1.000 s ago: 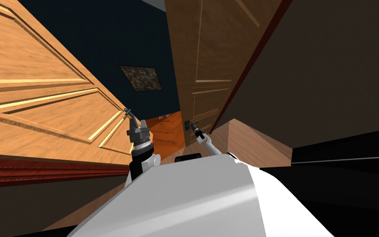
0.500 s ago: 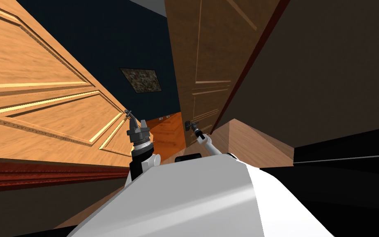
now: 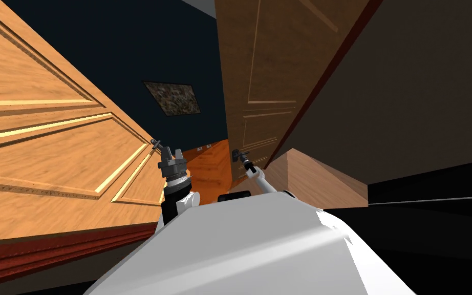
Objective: Push the door open
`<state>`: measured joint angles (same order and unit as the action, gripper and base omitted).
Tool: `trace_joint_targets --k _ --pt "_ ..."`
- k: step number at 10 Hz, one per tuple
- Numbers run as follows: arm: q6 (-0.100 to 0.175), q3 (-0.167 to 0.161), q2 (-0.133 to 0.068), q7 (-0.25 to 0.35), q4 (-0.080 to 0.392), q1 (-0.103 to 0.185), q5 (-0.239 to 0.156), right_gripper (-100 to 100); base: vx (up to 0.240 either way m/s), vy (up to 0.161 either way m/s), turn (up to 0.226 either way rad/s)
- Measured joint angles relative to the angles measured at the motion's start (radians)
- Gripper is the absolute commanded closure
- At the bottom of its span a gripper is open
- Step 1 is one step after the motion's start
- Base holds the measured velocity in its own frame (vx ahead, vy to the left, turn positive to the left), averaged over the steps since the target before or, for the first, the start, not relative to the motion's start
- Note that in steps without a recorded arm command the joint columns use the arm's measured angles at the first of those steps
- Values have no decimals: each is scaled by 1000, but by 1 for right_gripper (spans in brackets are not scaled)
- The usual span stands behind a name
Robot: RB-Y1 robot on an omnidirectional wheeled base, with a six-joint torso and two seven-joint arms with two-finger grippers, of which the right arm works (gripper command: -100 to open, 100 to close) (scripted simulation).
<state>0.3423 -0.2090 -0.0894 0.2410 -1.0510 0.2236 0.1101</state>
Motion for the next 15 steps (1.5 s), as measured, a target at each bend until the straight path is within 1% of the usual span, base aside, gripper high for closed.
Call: trace_joint_targets --k 2,3,4,6,8,9,10,12,13,14,15 --pt "14 32 1 -8 35 21 -6 100 145 140 -70" --pt "11 45 2 -14 30 18 -7 100 180 145 -81" --pt "-1 53 -1 -17 7 0 -9 100 160 150 -87" --pt "-2 79 3 -28 19 7 -12 100 117 95 -51" --pt "-5 96 3 -33 16 7 -15 100 88 77 -49" --pt "6 107 4 -38 31 11 -16 100 86 83 -57" --pt "4 117 1 -38 39 17 -19 100 80 87 -37" --pt "-2 134 4 -46 31 10 -20 100 80 92 -66" --pt "1 146 2 -48 49 22 -23 100 116 122 -83" --pt "-3 161 6 -54 52 24 -25 100 137 120 -50" --pt "7 171 -2 -54 63 23 -28 100 150 149 -74"
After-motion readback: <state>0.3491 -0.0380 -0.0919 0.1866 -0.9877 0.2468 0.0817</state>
